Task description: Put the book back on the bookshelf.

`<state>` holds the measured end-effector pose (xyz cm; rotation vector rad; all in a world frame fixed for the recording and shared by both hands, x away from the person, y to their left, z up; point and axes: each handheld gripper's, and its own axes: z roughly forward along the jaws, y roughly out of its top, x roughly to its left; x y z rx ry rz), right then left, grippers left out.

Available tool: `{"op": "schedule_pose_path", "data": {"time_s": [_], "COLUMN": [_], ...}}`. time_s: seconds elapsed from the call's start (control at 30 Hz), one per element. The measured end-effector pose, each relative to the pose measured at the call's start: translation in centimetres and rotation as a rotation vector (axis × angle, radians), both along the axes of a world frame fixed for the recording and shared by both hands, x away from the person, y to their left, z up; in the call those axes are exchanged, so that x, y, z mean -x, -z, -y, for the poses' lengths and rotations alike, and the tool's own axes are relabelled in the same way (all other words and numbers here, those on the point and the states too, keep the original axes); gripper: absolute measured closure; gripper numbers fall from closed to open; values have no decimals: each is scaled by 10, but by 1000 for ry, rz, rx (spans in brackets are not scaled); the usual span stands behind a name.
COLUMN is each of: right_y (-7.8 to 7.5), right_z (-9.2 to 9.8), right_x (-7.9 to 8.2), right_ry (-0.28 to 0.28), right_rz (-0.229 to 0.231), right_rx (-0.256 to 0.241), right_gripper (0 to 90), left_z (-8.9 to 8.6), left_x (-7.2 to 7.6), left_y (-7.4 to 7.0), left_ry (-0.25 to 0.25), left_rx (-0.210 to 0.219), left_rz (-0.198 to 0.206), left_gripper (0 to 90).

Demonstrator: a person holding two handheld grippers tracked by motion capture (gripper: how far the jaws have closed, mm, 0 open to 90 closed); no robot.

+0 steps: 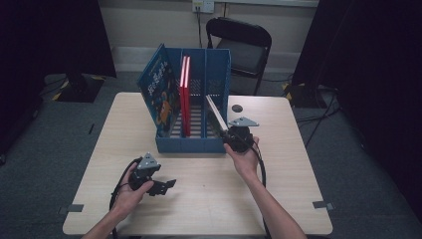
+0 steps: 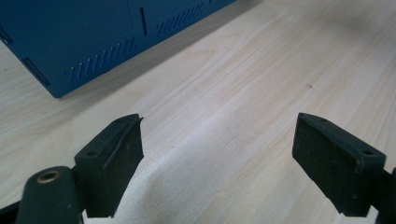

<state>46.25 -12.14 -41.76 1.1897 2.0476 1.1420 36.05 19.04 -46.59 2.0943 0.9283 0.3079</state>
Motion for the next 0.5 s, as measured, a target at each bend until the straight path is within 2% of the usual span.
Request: {"op": "schedule_pose_path", "data": {"time_s": [0.5], "right_y": [0], "right_z": [-28], "right_x": [-18], "right_ry": [-10], "right_rz": [-9], "right_rx": [-10], "right_gripper": [697], "left_z": [-2], "left_x": [-2], "left_y": [0], "left_ry": [-8], "left_rx": [10], "left_rz": [-4], "left_gripper": [161]}}
